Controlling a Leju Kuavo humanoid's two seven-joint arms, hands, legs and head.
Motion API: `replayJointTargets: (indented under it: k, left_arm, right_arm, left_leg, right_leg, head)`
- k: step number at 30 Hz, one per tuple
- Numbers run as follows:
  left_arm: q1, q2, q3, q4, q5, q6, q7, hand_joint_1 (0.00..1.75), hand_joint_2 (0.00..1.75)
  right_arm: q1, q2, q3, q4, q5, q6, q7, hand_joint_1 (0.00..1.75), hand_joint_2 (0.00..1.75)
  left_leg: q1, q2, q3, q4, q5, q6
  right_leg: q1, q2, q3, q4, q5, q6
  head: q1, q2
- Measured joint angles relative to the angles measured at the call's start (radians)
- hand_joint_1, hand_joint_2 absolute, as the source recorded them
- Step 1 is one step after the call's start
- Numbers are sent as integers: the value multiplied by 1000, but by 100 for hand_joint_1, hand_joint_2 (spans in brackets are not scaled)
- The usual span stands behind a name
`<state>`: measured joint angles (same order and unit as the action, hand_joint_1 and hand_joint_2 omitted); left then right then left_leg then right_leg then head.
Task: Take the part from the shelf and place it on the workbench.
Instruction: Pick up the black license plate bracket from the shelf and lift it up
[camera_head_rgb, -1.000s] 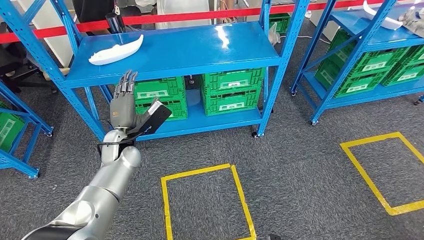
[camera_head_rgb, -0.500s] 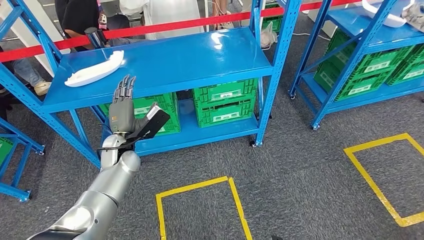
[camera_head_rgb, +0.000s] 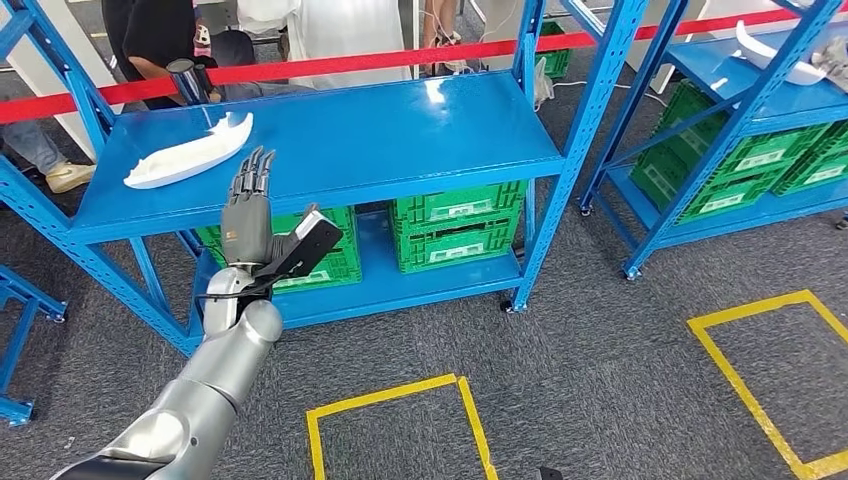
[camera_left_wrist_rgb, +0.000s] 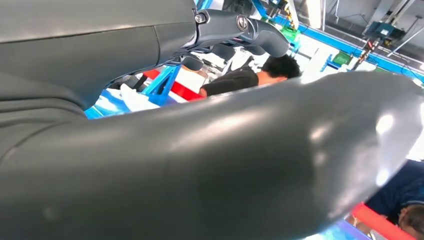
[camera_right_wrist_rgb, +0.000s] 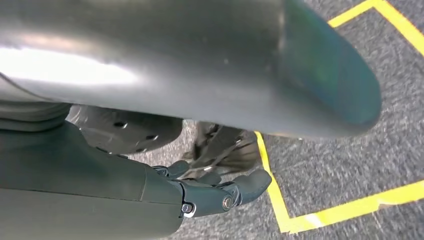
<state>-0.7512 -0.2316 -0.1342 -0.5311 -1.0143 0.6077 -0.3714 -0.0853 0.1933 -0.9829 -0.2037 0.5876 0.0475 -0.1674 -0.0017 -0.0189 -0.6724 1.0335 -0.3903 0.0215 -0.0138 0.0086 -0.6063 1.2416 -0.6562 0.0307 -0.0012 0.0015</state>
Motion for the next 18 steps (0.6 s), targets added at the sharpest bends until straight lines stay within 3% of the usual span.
replayJointTargets:
  k: [2, 4, 8, 13, 18]
  left_arm:
    - [-1, 0, -1, 0, 4, 1, 1, 0, 0]
    - [-2, 0, -2, 0, 9, 2, 0, 0, 0]
    - [-3, 2, -6, 0, 21, 5, 0, 0, 0]
    - [-3, 3, -12, 0, 26, 7, 2, 0, 0]
    - [-3, 5, -18, 0, 26, 10, 5, 0, 0]
  right_arm:
    - [0, -2, -1, 0, 1, 2, -1, 0, 0]
    - [-2, -2, -3, 0, 0, 3, -4, 0, 0]
    - [-1, -2, -5, 0, 6, -3, -25, 0, 0]
    - [-1, -2, -5, 0, 29, -17, -39, 0, 0]
    - [-1, -2, -5, 0, 43, -29, -46, 0, 0]
  left_leg:
    - [-1, -3, 6, 8, -8, -8]
    - [-5, -5, 6, 13, -14, -17]
    - [-9, -5, 11, 5, -16, -4]
    - [-9, -4, 17, -5, -7, -22]
    - [-12, -4, 16, 1, -16, -15]
  right_leg:
    - [-1, -2, 29, -123, 89, -3]
    - [0, -3, 45, -188, 124, -12]
    - [1, -1, 45, -195, 130, -24]
    - [1, 0, 46, -195, 130, -32]
    - [-3, 0, 49, -198, 127, -28]
  head:
    - [0, 0]
    - [0, 0]
    - [0, 0]
    - [0, 0]
    - [0, 0]
